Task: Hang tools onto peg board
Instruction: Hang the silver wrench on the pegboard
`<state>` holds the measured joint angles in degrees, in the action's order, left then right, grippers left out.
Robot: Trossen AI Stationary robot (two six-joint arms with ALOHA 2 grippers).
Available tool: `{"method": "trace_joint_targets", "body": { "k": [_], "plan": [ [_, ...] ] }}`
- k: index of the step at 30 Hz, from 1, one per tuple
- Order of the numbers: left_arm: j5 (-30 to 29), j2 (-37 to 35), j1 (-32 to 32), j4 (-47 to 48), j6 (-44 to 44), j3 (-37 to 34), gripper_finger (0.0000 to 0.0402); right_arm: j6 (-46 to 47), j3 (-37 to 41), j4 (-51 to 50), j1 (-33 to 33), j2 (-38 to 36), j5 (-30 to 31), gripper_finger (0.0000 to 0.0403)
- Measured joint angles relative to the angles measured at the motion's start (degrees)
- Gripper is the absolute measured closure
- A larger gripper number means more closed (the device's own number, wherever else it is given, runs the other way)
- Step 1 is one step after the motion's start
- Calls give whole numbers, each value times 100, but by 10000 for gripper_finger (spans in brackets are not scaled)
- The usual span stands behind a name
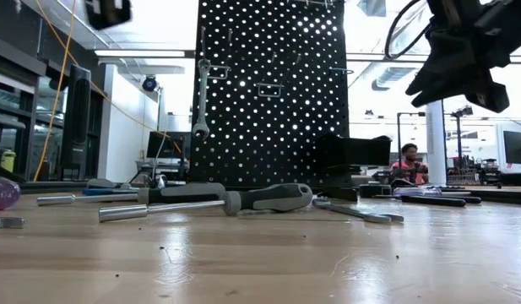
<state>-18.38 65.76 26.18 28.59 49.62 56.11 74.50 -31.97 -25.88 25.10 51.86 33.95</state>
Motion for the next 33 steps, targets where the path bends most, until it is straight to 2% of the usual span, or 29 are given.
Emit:
{"method": "trace_joint_targets", "body": {
  "k": [3,6,10,16,33],
  "plan": [
    [-685,-511,356,179,230,-304,401,2,0,4,0,0,-9,324],
    [-1057,-860,410,481,278,-432,401,25,0,4,0,0,4,324],
    [-833,-993,300,876,200,-533,401,144,0,-5,0,-2,20,324],
    [-272,-1025,29,776,-75,-688,401,155,0,-3,0,-2,67,324],
    [-181,-1032,-584,1073,-417,-686,401,157,0,-1,-2,-2,28,324]
  ]
}}
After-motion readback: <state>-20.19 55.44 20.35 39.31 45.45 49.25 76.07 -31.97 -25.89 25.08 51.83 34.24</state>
